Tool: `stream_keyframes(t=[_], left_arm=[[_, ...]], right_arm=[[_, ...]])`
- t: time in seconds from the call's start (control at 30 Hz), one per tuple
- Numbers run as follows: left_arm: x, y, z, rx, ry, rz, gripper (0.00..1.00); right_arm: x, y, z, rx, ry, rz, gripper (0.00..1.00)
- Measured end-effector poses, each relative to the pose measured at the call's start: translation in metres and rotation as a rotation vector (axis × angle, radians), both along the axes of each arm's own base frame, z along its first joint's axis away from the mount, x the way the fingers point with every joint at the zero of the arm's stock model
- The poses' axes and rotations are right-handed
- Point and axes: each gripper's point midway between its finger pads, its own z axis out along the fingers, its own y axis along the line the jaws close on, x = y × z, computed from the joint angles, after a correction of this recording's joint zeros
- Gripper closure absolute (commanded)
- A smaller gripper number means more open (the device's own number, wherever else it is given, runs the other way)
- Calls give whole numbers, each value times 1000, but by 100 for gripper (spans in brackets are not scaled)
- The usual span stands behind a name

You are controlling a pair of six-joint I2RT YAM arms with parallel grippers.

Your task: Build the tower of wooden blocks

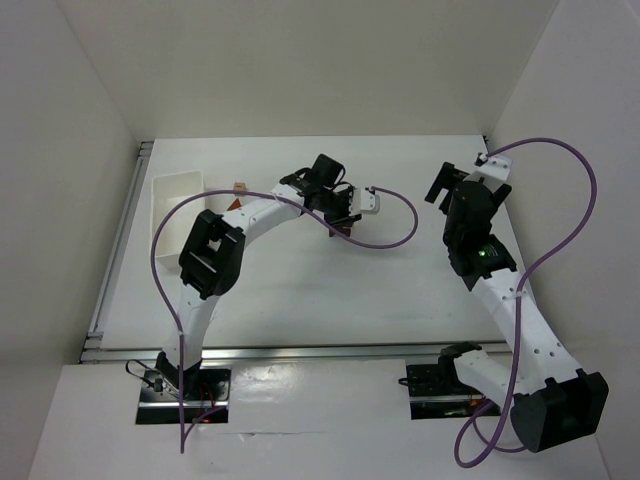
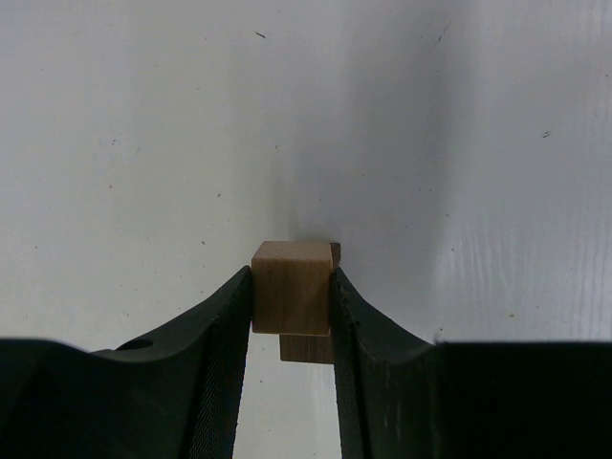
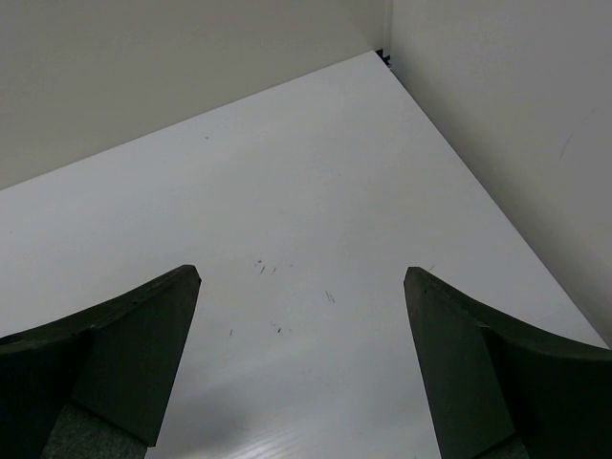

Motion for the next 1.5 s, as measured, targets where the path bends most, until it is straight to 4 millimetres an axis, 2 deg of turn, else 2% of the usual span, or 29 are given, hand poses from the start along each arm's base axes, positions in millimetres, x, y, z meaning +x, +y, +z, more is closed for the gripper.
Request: stream_keyframes(t=[0.37, 1.5], left_arm=[[3, 3, -16, 34, -9, -8, 100], [3, 7, -20, 58, -15, -18, 100]], right_arm=[[0, 1, 0, 2, 0, 8, 4], [2, 5, 0, 0, 1, 33, 4]])
